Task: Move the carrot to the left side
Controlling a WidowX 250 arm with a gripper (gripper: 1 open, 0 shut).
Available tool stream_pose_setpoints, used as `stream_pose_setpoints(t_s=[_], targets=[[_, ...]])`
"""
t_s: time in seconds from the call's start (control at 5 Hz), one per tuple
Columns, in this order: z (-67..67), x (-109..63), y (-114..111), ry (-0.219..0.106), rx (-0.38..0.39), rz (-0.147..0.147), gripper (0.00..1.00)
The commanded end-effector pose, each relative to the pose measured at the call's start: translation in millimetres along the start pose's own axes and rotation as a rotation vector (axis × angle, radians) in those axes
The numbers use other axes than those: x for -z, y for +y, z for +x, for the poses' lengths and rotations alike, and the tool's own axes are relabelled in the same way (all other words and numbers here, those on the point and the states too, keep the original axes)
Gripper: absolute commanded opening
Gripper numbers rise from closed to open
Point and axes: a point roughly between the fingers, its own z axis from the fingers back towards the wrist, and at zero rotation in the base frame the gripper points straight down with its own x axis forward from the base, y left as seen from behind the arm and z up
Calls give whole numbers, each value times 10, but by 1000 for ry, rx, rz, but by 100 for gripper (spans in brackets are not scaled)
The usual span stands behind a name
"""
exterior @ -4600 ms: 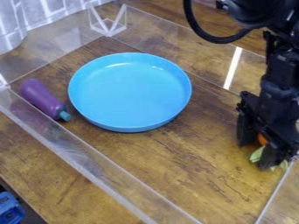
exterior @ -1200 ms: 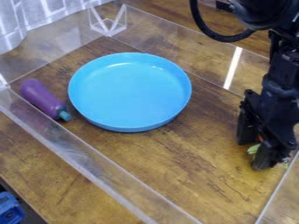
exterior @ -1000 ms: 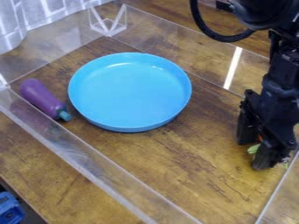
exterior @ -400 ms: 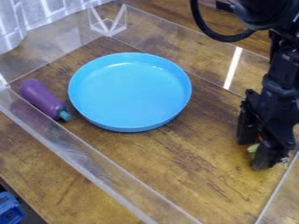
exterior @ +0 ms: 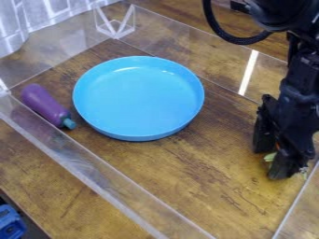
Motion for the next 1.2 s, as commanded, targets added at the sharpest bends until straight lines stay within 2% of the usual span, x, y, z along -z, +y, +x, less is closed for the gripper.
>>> stream_pose_setpoints(t_s=[0.0,1.0], targets=[[-45,20,158,-11,-24,5,0],[-26,29,186,-34,5,13,0]])
